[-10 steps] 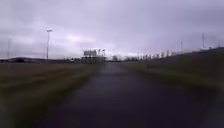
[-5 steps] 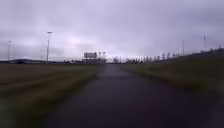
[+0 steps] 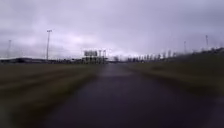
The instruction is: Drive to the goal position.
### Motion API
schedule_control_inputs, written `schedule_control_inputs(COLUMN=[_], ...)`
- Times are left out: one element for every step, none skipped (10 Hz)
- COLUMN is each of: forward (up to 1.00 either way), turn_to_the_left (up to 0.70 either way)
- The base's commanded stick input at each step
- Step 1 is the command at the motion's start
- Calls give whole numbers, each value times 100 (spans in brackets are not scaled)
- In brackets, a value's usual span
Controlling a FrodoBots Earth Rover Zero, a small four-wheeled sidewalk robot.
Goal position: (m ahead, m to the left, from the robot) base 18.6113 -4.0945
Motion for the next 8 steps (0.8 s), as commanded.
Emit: schedule_control_inputs(forward=[100, 100, 100, 100, 100, 100, 100, 100], turn_to_the_left=[0, 0, 0, 0, 0, 0, 0, 0])
